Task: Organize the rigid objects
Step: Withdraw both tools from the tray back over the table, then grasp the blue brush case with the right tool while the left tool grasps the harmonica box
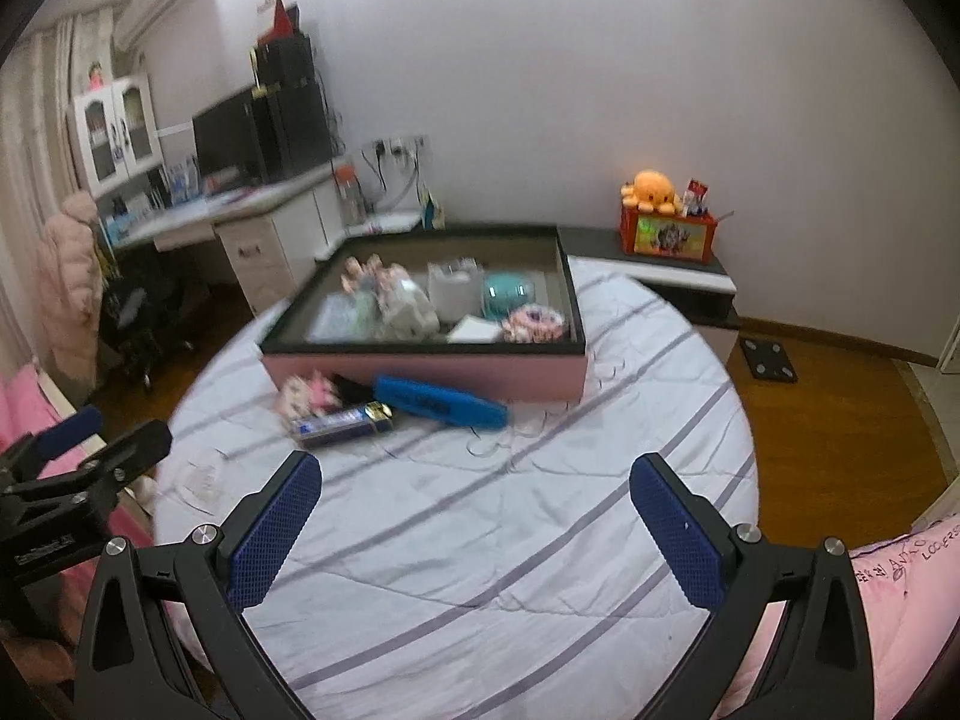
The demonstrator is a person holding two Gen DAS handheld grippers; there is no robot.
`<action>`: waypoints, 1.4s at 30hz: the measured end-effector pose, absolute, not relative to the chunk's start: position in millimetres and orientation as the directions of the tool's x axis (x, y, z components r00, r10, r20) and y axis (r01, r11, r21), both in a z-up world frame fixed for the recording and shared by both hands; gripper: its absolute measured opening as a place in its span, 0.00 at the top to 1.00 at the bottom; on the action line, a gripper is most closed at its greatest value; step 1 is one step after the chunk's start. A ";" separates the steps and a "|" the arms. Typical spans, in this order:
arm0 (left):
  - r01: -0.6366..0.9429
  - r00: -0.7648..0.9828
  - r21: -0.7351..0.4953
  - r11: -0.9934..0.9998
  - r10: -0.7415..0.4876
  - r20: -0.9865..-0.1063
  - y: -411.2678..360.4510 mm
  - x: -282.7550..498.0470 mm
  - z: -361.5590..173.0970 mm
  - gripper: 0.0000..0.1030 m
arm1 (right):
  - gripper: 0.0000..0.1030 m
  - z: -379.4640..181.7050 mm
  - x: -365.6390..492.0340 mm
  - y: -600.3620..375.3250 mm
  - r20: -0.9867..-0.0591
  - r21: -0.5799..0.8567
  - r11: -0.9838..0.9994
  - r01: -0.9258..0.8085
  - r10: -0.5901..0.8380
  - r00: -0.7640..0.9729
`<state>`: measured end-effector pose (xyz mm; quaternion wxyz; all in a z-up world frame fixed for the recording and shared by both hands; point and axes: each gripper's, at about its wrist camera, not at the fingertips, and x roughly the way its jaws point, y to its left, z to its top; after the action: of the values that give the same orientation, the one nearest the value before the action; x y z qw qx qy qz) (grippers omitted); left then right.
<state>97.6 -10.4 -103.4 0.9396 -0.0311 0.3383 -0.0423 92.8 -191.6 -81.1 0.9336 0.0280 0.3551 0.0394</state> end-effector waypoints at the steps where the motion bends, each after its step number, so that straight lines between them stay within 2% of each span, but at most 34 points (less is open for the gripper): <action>1: 0.061 0.756 -0.084 0.995 -0.101 -0.647 -12.6 103.6 -110.6 0.00 | 0.00 -88.2 100.0 -191.8 -0.675 0.073 0.996 -0.055 0.090 0.732; 7: 0.066 0.704 -0.084 0.994 -0.106 -0.702 -18.9 132.2 -142.1 0.00 | 0.00 -125.0 139.8 -186.5 -0.737 0.026 0.996 -0.081 0.074 0.672; 16: 0.050 0.669 -0.076 0.996 -0.090 -0.738 -20.1 163.4 -167.4 0.00 | 0.01 -163.3 199.0 -189.8 -0.794 0.049 0.978 -0.205 0.162 0.585; 19: 0.052 0.661 -0.069 0.996 -0.086 -0.745 -21.7 170.6 -172.4 0.00 | 0.08 -170.3 211.6 -195.2 -0.801 0.091 0.962 -0.259 0.225 0.555; 21: 0.056 0.655 -0.065 0.996 -0.086 -0.751 -23.6 175.2 -176.2 0.00 | 0.26 -172.5 216.4 -197.5 -0.797 0.126 0.944 -0.305 0.279 0.536; 23: 0.057 0.648 -0.061 0.996 -0.084 -0.757 -25.4 179.5 -179.3 0.00 | 0.30 -174.3 218.9 -195.0 -0.803 0.126 0.923 -0.364 0.310 0.509; 26: 0.059 0.642 -0.056 0.997 -0.081 -0.762 -28.1 184.3 -182.6 0.00 | 0.42 -171.7 217.8 -183.4 -0.810 0.111 0.873 -0.475 0.357 0.466; 29: 0.061 0.639 -0.053 0.997 -0.080 -0.765 -29.3 187.3 -183.8 0.00 | 0.44 -171.2 217.0 -171.8 -0.816 0.111 0.824 -0.555 0.395 0.422; 35: 0.078 0.630 -0.056 0.995 -0.093 -0.771 -33.0 193.4 -185.1 0.00 | 0.58 -168.7 223.7 -161.1 -0.816 0.105 0.792 -0.602 0.415 0.403; 42: 0.112 0.613 -0.072 0.991 -0.126 -0.780 -42.1 198.2 -192.3 0.01 | 0.68 -173.2 228.7 -158.3 -0.802 0.137 0.769 -0.624 0.456 0.386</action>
<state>198.2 -42.1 -192.3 0.8979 -0.0081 0.4350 -0.0664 228.7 -158.3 -173.2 0.8271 -0.0940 0.4477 0.3265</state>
